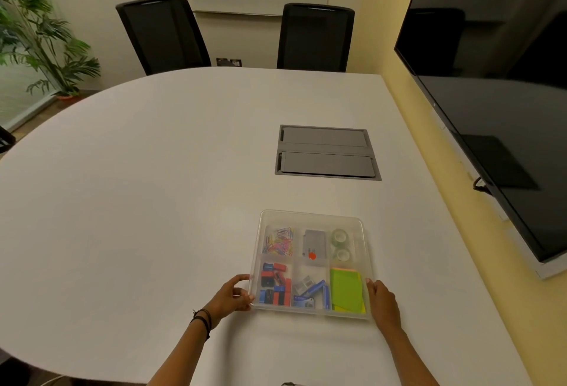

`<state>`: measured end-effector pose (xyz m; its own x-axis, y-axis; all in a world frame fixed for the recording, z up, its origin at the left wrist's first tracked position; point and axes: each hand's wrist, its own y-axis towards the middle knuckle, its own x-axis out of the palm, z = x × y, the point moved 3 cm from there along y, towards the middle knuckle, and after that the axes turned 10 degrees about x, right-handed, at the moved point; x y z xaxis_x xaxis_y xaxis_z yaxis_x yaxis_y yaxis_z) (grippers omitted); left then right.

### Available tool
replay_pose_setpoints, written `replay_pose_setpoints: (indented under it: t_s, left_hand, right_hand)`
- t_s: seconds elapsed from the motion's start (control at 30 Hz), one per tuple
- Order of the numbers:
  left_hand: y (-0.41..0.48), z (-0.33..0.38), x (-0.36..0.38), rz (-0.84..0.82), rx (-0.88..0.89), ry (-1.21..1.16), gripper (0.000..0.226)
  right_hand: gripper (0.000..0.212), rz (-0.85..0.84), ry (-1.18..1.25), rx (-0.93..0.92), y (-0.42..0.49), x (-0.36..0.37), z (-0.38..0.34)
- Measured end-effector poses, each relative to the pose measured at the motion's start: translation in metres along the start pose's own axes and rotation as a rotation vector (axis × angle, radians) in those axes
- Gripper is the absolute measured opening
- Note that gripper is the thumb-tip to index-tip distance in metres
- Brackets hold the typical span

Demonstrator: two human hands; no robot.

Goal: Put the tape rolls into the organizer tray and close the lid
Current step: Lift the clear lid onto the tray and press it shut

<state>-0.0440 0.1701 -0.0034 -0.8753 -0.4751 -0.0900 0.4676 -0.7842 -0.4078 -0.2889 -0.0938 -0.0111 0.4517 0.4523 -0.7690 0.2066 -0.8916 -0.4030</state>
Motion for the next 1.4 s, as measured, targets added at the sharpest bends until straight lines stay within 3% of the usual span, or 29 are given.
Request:
replay_pose_setpoints:
  t_s: [0.3,0.47,0.57,0.63,0.7,0.83,0.93,1.0,1.23,1.37,1.4]
  left_hand:
    - [-0.003,0.006,-0.001,-0.069,-0.021,0.051,0.060]
    - [0.003,0.009,-0.001,-0.149,-0.127,0.161,0.086]
    - [0.012,0.017,0.002,-0.126,-0.059,0.562,0.110]
    - [0.019,0.027,0.009,-0.109,0.101,0.968,0.125]
    - [0.026,0.032,0.025,-0.174,0.232,1.165,0.129]
    - [0.040,0.028,0.052,-0.284,0.304,1.210,0.119]
    - [0.041,0.033,0.055,-0.136,0.396,1.348,0.133]
    - [0.037,0.038,0.054,-0.137,0.321,1.470,0.145]
    - [0.040,0.037,0.050,-0.205,0.226,1.382,0.149]
    - [0.038,0.039,0.054,-0.184,0.282,1.426,0.148]
    - [0.038,0.040,0.053,-0.182,0.294,1.430,0.149]
  right_hand:
    - [0.032,0.017,0.011,0.012,-0.011,0.005,-0.001]
    - [0.032,0.003,0.014,0.012,-0.013,0.002,-0.001]
    - [0.033,-0.014,0.033,0.035,-0.014,0.000,0.000]
    - [0.032,-0.006,0.022,0.026,-0.015,0.000,0.001]
    - [0.031,0.003,0.005,0.016,-0.016,0.000,0.002]
    - [0.031,-0.001,0.002,0.022,-0.017,-0.001,0.002]
    - [0.033,0.008,0.021,0.015,-0.017,-0.002,0.002]
    - [0.033,0.015,0.012,0.005,-0.017,-0.001,0.002]
    - [0.028,0.068,-0.108,-0.038,-0.016,0.001,0.003]
    - [0.014,0.227,-0.214,-0.101,-0.017,0.000,-0.007]
    - [0.021,0.260,-0.222,-0.114,-0.016,0.000,-0.012]
